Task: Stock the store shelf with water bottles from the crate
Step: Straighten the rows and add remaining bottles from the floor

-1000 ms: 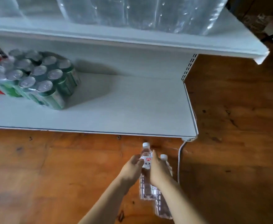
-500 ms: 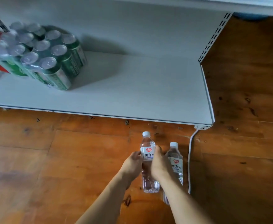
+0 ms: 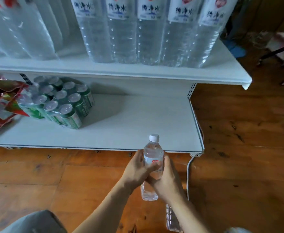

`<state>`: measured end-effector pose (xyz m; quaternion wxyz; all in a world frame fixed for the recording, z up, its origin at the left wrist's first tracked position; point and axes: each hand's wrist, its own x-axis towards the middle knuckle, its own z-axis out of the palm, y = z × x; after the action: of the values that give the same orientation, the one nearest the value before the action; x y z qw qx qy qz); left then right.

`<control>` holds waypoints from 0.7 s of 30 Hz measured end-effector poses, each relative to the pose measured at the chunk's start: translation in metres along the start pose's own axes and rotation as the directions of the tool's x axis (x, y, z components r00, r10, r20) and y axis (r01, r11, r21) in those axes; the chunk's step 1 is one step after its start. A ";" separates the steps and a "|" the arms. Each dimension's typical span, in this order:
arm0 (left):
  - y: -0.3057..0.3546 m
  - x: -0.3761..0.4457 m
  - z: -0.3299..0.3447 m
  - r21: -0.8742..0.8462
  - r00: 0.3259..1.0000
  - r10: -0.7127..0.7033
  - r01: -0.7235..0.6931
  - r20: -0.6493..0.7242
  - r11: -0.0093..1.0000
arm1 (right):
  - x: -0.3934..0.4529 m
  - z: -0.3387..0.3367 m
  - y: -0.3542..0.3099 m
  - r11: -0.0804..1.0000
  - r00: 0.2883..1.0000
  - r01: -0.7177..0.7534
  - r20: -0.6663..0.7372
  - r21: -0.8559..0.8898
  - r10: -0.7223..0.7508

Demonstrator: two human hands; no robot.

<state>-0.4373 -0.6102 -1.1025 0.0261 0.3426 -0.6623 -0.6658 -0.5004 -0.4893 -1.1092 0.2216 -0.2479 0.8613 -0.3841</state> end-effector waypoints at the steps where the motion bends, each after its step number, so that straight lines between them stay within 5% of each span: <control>1: 0.014 -0.002 -0.001 0.015 0.999 0.040 -0.040 0.004 0.999 | 0.000 -0.010 -0.006 0.999 0.999 0.030 -0.022 0.026 -0.029; 11: 0.146 -0.024 0.010 0.076 0.923 0.386 -0.385 -0.003 0.920 | 0.005 -0.118 -0.072 0.961 0.953 0.277 -0.118 -0.023 -0.278; 21: 0.280 -0.045 0.038 0.091 0.812 0.584 -0.582 0.012 0.808 | 0.024 -0.232 -0.139 0.881 0.805 0.465 -0.373 -0.085 -0.461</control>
<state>-0.5387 -0.5890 -0.8360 0.2190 0.1292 -0.7645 -0.5923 -0.6158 -0.4563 -0.8658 -0.0498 -0.3693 0.7992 -0.4716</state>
